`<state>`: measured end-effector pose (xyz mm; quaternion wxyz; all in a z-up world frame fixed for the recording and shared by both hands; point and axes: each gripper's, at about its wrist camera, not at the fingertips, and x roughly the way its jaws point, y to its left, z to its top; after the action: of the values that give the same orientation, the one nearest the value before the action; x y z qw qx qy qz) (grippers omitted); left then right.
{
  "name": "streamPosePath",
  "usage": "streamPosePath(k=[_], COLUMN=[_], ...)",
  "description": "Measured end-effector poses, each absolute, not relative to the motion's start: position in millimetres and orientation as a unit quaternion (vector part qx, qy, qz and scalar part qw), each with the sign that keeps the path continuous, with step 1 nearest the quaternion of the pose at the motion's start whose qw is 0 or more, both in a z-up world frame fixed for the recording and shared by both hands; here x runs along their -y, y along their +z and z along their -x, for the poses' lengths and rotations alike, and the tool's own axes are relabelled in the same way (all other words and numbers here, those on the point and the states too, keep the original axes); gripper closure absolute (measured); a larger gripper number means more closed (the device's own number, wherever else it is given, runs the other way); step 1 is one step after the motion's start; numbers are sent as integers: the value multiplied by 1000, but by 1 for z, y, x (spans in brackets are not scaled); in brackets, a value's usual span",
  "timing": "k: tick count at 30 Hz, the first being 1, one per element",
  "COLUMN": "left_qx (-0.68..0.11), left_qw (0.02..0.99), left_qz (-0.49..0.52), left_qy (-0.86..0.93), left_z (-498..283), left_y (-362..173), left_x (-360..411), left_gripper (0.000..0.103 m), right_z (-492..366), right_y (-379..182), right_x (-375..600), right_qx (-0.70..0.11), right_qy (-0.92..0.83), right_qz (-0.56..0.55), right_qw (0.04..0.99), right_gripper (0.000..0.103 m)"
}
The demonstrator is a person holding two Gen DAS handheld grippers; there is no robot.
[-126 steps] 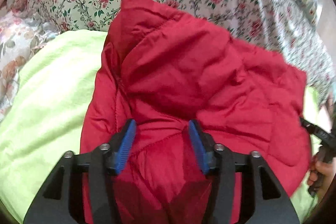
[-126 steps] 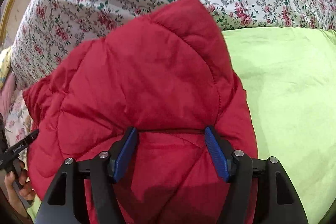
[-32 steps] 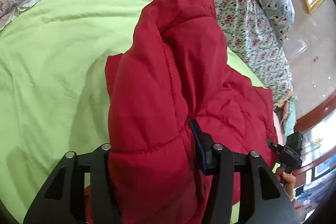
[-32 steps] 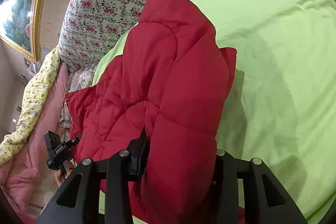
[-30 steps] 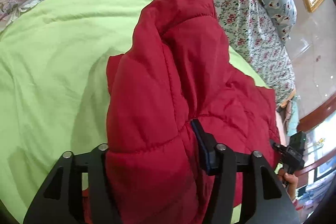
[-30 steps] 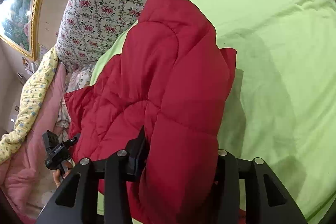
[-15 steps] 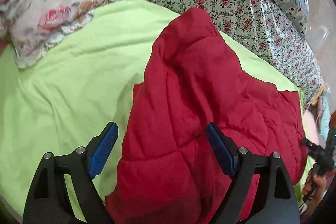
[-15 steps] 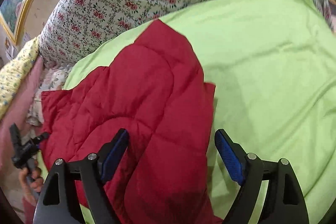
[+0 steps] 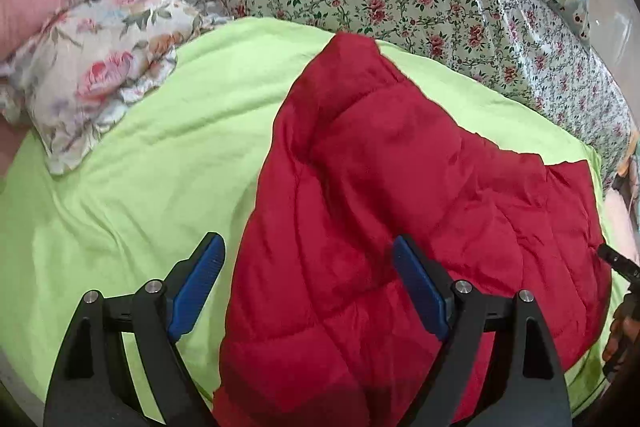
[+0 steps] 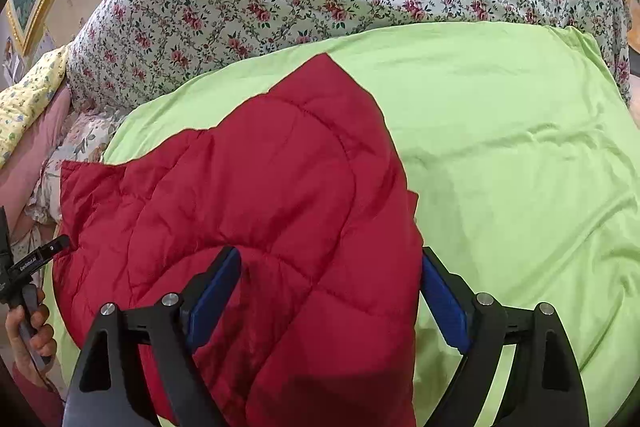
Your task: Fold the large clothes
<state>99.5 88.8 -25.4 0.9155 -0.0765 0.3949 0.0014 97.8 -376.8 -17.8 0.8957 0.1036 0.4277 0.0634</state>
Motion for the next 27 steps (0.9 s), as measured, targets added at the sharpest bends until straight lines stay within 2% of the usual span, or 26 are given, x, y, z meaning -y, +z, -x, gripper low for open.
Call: streamPosePath(k=[6,8,9,10,11,13,14,16,19,24,27], left_qx=[-397,-403,-407,-407,-406,-402,-399,-395,-381,-391,-415], left_qw=[916,914,912,912,913,913,913,913,915,907,896], left_qz=[55,35,26,20,19,34,49,71,95,128,140], left_qy=[-24,-34,-37,-38,-42,-57,-68,-80,-90,-86,-77], left_z=[-118,-121,-122,-122,-122,-123,-124,-129,-140,-171,-185], left_y=[-27,-32,-36,-37,-37,-32,-29,-22,-10,-16,-37], left_x=[-69,-57,-51,-48,-46,-49,-53,-58,-64,-72,-74], left_gripper=[16,29,42,52,57,73,76,82,83,83,83], right_z=[-112,-118,-120,-120,-119,-117,-117,-117,-123,-146,-164], right_y=[-16,-21,-24,-25,-27,-27,-26,-21,-11,-1,-18], right_x=[366,355,348,343,337,335,337,344,355,362,362], right_qx=[-426,-436,-439,-438,-438,-433,-431,-426,-414,-398,-420], right_qy=[57,73,79,79,76,69,69,77,89,87,77], right_qz=[-87,-71,-56,-43,-29,-18,-22,-47,-91,-124,-128], right_qw=[899,894,893,894,895,899,899,900,901,905,895], right_gripper=[8,10,15,28,34,61,66,83,89,90,90])
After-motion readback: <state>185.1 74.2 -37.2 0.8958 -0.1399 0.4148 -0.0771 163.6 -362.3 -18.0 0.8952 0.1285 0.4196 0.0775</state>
